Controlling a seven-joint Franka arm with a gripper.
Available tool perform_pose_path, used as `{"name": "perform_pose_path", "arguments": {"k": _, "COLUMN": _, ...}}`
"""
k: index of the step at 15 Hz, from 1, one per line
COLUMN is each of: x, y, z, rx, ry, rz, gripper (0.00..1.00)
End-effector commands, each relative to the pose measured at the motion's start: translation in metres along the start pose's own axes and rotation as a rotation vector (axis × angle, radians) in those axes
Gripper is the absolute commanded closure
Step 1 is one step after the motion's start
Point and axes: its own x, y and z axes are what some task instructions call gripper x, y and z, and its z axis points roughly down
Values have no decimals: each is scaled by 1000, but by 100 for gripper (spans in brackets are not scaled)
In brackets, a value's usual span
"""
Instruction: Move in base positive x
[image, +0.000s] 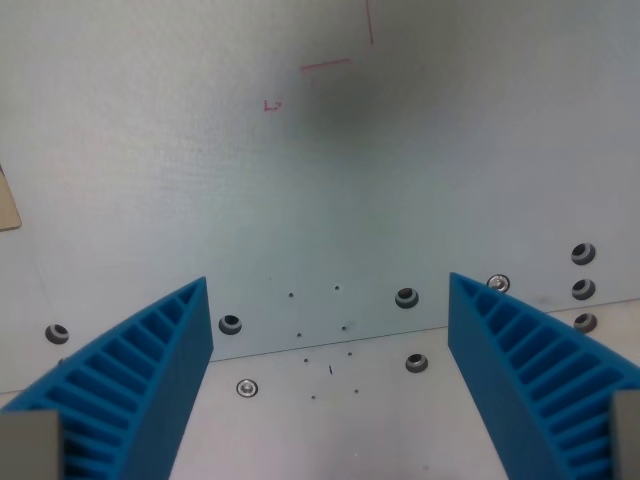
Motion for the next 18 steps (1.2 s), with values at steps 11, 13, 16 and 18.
{"name": "perform_pose_path", "arguments": {"k": 11, "x": 55, "y": -13, "z": -2, "rx": 0, "ry": 6, "rz": 0, "gripper": 0}}
{"name": "perform_pose_path", "arguments": {"k": 13, "x": 65, "y": -16, "z": -1, "rx": 0, "ry": 6, "rz": 0, "gripper": 0}}
{"name": "perform_pose_path", "arguments": {"k": 16, "x": 80, "y": -19, "z": -1, "rx": 0, "ry": 6, "rz": 0, "gripper": 0}}
{"name": "perform_pose_path", "arguments": {"k": 18, "x": 90, "y": -21, "z": 0, "rx": 0, "ry": 6, "rz": 0, "gripper": 0}}
